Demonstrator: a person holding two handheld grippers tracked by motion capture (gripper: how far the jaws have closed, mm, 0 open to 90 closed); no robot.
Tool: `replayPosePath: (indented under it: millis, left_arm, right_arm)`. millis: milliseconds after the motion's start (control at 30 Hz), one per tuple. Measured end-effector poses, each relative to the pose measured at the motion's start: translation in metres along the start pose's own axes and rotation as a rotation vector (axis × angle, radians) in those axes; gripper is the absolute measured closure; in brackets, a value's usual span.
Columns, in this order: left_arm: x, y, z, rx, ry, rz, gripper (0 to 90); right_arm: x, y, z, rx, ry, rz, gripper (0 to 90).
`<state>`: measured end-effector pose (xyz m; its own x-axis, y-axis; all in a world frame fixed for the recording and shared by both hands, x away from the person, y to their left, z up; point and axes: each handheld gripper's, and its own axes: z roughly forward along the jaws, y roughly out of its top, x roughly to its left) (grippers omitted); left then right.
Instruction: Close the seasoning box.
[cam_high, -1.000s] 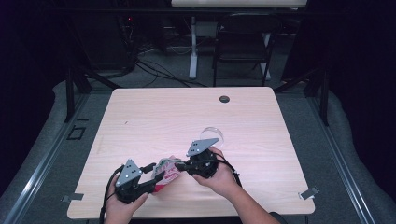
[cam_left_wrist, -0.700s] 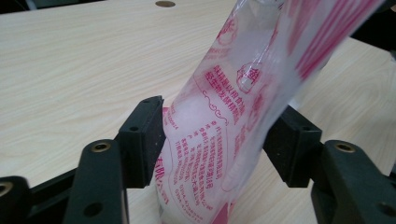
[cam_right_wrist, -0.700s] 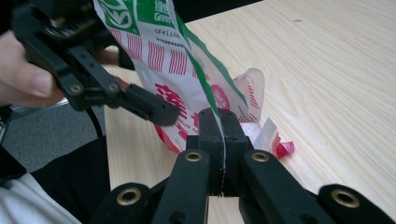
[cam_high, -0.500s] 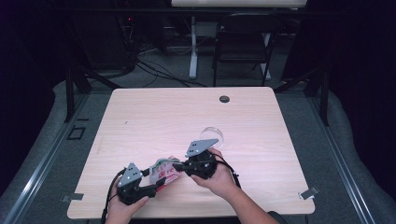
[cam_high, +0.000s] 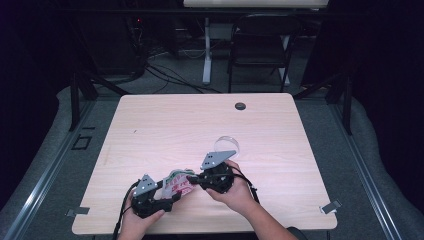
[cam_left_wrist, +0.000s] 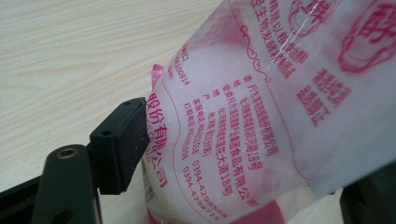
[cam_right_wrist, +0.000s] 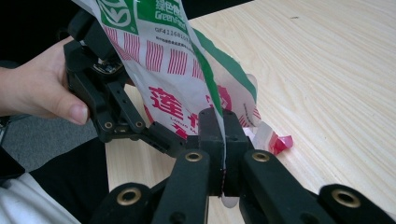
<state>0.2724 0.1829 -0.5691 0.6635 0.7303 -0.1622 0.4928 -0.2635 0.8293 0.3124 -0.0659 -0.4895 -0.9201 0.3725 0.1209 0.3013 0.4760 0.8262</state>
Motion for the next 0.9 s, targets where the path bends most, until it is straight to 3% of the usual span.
replayPosePath:
  millis: [233,267,300,333,367,400,500,733,900]
  left_arm:
    - [0.0,-0.001,0.007,0.005,0.005,-0.016,21.0]
    - [0.001,-0.001,0.008,0.014,0.005,-0.012,19.6]
    - [0.002,-0.001,0.012,0.055,-0.006,-0.034,19.5]
    - [0.002,-0.001,0.012,0.055,-0.006,-0.034,18.7]
    - [0.003,-0.003,0.017,0.089,-0.016,-0.053,19.0]
    - [0.003,-0.003,0.017,0.089,-0.016,-0.053,19.1]
    - [0.002,-0.006,0.027,0.157,0.0,-0.027,20.1]
    - [0.0,-0.005,0.029,0.158,0.013,-0.014,21.7]
    - [-0.003,-0.004,0.031,0.169,0.054,0.025,25.9]
  right_arm:
    - [0.0,-0.003,-0.001,-0.007,-0.002,0.008,90.0]
    - [0.0,-0.003,-0.001,-0.008,0.001,0.011,90.0]
    - [0.0,-0.003,-0.001,-0.008,0.001,0.01,90.0]
    - [0.0,-0.003,-0.001,-0.008,0.001,0.01,90.0]
    - [0.0,-0.004,-0.001,-0.007,0.0,0.005,90.0]
    - [0.0,-0.004,-0.001,-0.007,0.0,0.005,90.0]
    - [0.002,-0.004,-0.001,-0.009,-0.003,0.008,90.0]
    - [0.001,-0.006,-0.003,-0.009,-0.012,0.013,90.0]
    - [0.001,-0.007,-0.004,-0.012,-0.017,0.015,90.0]
